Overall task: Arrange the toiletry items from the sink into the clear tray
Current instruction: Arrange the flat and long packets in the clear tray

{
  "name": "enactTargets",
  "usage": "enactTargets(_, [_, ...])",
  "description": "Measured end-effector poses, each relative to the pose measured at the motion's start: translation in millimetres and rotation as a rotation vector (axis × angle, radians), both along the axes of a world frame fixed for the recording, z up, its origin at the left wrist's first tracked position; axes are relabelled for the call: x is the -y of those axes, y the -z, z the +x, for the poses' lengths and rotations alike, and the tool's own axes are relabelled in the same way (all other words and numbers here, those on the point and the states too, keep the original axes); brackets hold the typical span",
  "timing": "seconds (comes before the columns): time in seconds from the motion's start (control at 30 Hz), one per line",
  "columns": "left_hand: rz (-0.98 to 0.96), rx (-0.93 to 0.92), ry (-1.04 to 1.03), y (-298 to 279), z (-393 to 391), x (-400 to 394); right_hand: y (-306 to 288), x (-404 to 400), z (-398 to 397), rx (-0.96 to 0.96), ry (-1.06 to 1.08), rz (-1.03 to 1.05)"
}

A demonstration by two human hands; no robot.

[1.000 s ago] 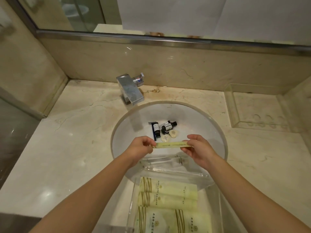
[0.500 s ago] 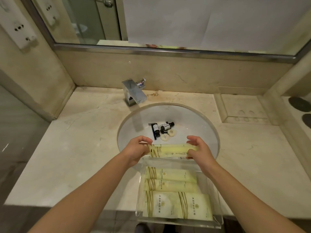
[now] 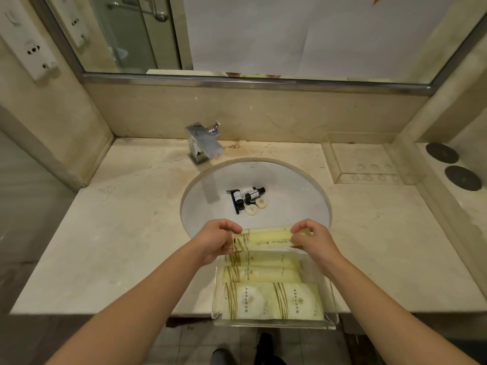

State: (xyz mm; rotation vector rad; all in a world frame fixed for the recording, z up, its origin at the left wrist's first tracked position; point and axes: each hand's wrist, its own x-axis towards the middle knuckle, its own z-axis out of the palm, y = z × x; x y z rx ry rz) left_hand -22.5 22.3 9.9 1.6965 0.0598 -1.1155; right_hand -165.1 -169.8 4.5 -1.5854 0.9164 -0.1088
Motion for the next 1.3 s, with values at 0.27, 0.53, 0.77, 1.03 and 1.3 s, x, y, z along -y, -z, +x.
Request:
enactTargets(0.27, [-0.027, -0.075, -0.121, -0.2, -7.0, -4.7, -7.4, 3.1, -16.9, 0.142, 0.128, 0.512])
enactTargets(0.53, [-0.048, -0.073, -0.069, -3.3, -16.0, -7.9, -2.8, -2.8, -21.7, 0.058, 0.085, 0.248])
enactTargets(0.77, [-0.011, -0.038, 0.063, -1.2, -19.5, -14.5, -4.0, -7.9, -19.4, -0.107, -0.003, -0.072])
enactTargets(1.03, [0.209, 0.451, 0.423, 5.8, -20.4, -20.8, 4.0, -11.0, -28.8, -0.201, -0.047, -0.124])
enactTargets(1.3, [0.309, 0.773, 0.649, 13.3, -28.0, -27.0, 10.6, -13.0, -38.4, -0.277, -0.097, -0.18])
